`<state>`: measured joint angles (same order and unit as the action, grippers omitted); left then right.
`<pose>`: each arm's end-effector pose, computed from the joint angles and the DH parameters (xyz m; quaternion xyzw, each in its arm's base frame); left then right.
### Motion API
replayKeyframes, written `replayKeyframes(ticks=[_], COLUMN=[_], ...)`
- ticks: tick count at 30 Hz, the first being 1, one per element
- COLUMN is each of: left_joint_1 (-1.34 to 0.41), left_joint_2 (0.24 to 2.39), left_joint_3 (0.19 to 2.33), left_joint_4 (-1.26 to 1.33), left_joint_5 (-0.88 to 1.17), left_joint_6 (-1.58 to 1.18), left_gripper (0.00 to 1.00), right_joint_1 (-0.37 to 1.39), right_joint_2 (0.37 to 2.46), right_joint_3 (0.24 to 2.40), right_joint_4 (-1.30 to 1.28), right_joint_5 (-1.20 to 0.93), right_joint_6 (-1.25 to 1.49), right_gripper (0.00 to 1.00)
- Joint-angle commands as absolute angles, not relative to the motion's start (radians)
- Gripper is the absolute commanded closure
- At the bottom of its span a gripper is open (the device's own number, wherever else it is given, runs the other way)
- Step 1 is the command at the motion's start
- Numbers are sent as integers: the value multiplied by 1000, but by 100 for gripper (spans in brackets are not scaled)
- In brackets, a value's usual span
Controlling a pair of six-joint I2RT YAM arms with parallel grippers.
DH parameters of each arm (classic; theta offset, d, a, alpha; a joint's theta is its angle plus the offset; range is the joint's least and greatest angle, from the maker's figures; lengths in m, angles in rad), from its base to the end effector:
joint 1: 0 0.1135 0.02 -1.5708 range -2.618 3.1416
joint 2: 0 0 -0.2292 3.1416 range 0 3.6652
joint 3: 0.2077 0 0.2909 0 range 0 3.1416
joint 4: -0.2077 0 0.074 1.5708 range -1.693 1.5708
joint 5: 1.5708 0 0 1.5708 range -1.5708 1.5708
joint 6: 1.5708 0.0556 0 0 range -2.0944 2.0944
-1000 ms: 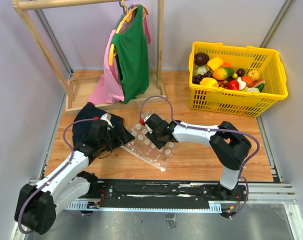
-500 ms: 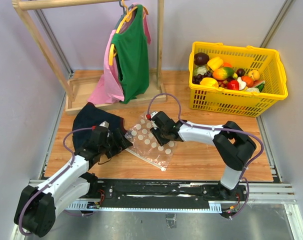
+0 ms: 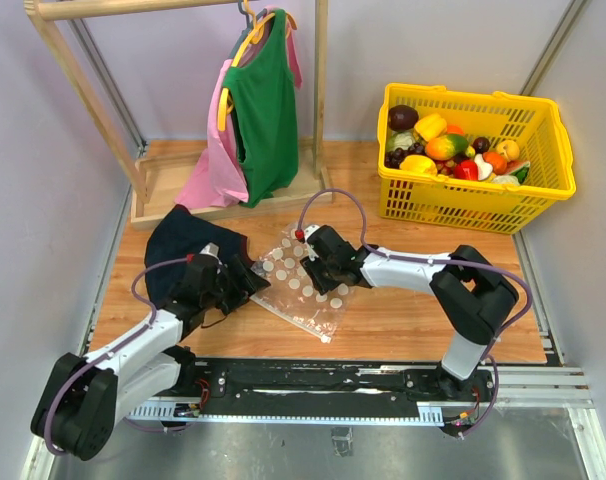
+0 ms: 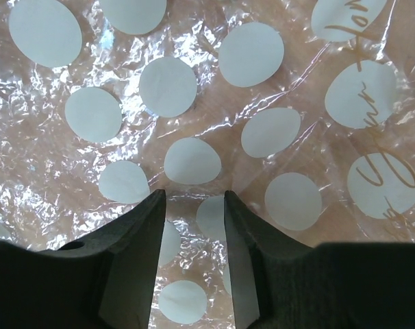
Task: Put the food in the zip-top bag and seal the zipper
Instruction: Pick up the zipper food storage bag at the center of the board.
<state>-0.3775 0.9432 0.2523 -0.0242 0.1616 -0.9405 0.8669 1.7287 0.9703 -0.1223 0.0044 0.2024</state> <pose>0.2201 -0.0969 0.0794 -0.2198 0.8805 -0.3113 0.2820 0.2503 0.2944 0.0877 -0.3062 0.8898 0.1706 0.2921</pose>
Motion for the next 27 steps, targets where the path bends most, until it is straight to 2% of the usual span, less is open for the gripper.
replayKeyframes(ticks=[1, 8, 16, 27], left_joint_1=[-384, -384, -385, -384], left_joint_2=[939, 821, 758, 770], left_joint_3=[183, 152, 126, 119], left_joint_4=[73, 127, 197, 256], left_joint_5=[165, 170, 206, 242], left_joint_6=[-1003, -1021, -1033, -1052], left_gripper=[10, 14, 25, 31], right_joint_1=[852, 858, 911, 1040], right_joint_2=[1719, 1706, 1635, 1548], right_joint_3=[945, 938, 921, 897], right_joint_4=[-137, -123, -93, -31], right_joint_5=[-23, -55, -52, -21], right_joint_6=[214, 202, 149, 40], right_gripper=[58, 55, 45, 24])
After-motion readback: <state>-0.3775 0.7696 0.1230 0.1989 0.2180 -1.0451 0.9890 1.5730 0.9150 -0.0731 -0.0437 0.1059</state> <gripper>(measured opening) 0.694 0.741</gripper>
